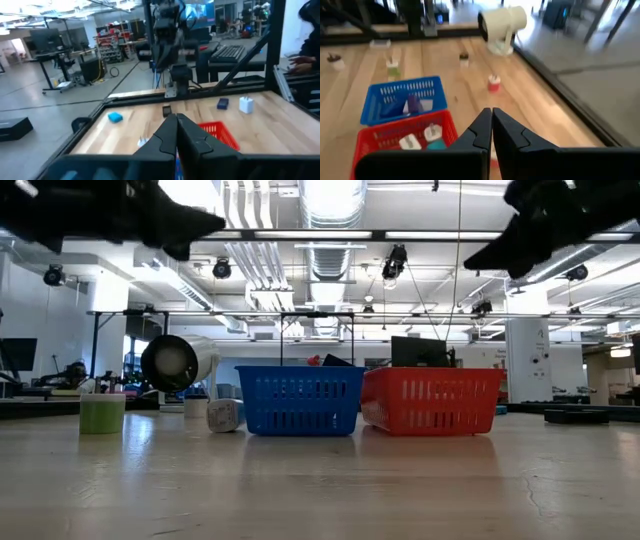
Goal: Sort adapters and digital timers
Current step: Put the black timer into the blue bin
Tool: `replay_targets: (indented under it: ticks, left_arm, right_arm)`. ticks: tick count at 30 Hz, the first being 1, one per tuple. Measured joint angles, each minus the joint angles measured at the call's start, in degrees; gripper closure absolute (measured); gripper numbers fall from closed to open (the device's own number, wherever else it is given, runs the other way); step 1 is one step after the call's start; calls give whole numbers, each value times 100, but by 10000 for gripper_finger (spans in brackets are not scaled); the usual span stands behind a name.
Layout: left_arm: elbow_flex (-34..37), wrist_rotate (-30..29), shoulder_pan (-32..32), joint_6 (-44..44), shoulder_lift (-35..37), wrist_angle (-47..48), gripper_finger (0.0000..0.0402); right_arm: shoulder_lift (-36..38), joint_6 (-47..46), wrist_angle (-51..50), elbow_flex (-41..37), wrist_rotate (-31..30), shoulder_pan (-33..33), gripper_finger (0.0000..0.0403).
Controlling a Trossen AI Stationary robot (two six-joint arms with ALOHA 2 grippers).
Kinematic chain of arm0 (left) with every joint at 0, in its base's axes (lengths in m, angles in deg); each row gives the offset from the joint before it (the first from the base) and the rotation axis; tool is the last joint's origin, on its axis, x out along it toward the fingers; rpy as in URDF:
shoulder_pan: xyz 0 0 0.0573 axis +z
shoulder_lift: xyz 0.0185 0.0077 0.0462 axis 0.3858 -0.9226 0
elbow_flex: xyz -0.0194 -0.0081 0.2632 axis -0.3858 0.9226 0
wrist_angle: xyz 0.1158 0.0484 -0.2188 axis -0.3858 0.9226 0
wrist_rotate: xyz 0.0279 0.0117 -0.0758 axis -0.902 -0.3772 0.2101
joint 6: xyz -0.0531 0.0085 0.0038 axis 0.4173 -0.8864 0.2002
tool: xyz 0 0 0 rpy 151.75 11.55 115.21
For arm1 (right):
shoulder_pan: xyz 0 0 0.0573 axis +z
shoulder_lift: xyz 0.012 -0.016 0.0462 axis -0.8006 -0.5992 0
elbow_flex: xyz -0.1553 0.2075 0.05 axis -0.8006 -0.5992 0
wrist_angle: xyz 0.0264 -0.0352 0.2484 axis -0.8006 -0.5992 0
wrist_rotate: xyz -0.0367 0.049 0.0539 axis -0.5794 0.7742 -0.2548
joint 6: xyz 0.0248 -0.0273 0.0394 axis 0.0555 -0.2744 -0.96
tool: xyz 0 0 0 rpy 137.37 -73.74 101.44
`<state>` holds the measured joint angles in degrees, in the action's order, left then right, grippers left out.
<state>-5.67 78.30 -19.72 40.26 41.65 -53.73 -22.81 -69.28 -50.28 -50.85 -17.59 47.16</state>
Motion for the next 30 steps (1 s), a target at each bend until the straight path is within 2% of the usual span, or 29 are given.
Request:
replay_targets:
  ticks: [4,9,12,15,22,30]
  left_arm:
    - [351,-17,171,60,28,-176,392]
    - [354,-17,259,169,96,-161,392]
    - [354,9,259,186,94,-149,392]
    - [354,11,259,185,94,-147,392]
    - [354,28,259,184,94,-147,392]
    - [354,28,259,184,94,-147,392]
  right_arm:
    - [-853,-115,-1360,1025,2,0,394]
    - [-1863,-48,-3262,2225,-2,-4,394]
    - [-2457,-83,-4610,2769,-167,-4,391]
    - [-2948,-126,-5478,3079,-284,-4,372]
    - [-3665,251,-5803,3074,-280,-111,285]
    - [-4375,478,-5958,2654,106,-949,191]
